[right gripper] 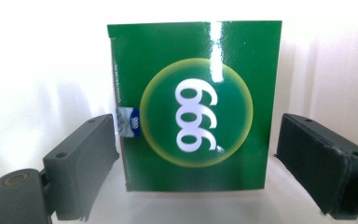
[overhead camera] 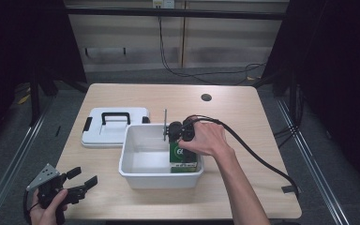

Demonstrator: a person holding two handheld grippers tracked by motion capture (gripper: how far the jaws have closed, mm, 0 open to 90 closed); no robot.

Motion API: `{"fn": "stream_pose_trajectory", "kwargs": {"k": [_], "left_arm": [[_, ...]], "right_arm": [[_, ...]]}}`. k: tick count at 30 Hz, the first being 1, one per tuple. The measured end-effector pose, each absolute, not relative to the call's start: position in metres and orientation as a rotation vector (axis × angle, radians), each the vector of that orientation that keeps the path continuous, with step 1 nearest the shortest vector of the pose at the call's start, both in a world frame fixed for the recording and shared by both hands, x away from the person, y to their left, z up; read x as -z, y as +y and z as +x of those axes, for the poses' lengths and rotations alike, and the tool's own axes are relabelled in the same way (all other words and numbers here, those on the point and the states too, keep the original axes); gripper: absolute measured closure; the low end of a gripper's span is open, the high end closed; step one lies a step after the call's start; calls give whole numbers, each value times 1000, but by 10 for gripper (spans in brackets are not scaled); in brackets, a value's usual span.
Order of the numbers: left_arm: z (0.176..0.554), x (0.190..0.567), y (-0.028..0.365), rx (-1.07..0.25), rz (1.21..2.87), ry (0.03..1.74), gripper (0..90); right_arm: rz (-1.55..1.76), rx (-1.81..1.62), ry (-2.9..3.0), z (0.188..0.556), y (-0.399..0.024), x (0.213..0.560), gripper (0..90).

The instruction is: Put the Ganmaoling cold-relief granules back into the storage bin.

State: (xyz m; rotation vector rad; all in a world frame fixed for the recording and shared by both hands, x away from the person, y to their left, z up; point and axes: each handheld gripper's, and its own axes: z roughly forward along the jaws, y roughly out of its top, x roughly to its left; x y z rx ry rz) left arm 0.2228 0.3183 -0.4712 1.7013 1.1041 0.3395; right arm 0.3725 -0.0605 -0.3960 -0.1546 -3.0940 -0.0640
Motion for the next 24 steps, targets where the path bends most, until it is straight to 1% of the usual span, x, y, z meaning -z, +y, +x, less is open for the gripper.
{"fn": "stream_pose_trajectory", "kwargs": {"k": [10,16,21,24], "left_arm": [[223,471,319,-342,1710,1103,161],[223,471,318,-345,1710,1102,161],[223,472,319,-350,1714,1102,161],[223,472,318,-345,1711,1103,161]], "right_arm": [[-209,130,-3108,368,-72,384,127],[-203,269,-3102,364,-81,372,136],[-232,484,-3103,360,-90,360,136],[-254,513,-3107,358,-93,358,137]]}}
